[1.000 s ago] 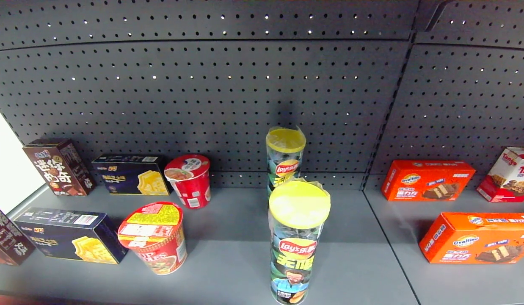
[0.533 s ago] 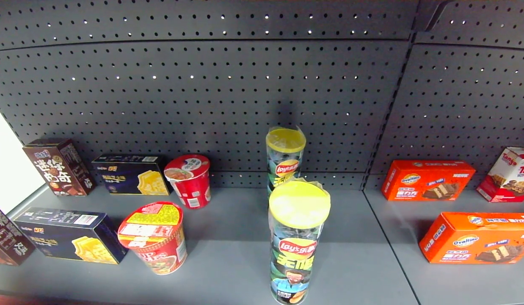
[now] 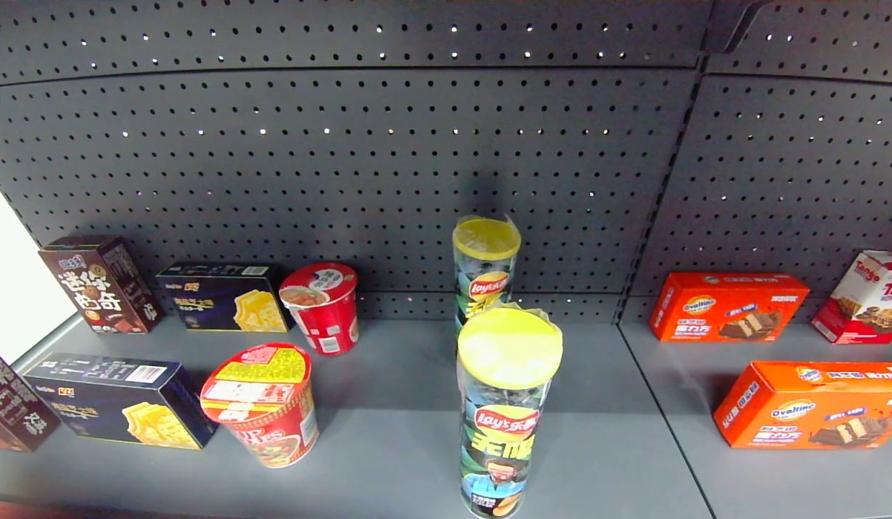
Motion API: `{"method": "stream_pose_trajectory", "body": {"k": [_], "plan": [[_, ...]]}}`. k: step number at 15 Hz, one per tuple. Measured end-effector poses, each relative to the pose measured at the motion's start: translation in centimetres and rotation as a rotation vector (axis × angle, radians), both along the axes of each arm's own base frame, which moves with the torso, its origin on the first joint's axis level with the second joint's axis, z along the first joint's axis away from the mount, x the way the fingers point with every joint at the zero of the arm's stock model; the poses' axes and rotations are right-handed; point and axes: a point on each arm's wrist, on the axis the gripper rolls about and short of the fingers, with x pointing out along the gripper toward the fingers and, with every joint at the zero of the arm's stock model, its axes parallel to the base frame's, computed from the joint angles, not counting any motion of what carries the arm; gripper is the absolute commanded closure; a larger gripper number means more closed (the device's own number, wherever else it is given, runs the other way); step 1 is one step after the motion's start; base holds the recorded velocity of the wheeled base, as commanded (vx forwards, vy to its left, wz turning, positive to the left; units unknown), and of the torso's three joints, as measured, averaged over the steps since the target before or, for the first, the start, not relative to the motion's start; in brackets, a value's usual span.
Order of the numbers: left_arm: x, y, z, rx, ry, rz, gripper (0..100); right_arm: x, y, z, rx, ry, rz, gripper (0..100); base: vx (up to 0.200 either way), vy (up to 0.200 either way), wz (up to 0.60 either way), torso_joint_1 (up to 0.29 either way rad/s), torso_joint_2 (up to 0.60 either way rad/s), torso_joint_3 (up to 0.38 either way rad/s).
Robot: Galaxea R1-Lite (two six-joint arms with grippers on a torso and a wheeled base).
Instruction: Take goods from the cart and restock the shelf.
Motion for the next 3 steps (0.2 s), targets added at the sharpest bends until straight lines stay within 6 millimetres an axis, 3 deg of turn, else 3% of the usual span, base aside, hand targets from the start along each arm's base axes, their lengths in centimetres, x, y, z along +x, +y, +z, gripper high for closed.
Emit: {"method": "stream_pose_trajectory", "body": {"k": [3], "plan": [[0.00,-0.03,-0.01,0.031,0.000,-0.015,0,0.00,0.00,0.00,-0.003,0.000,0.002,0,0.000,0.000,0.00,0.000,0.00,0.000]]}}
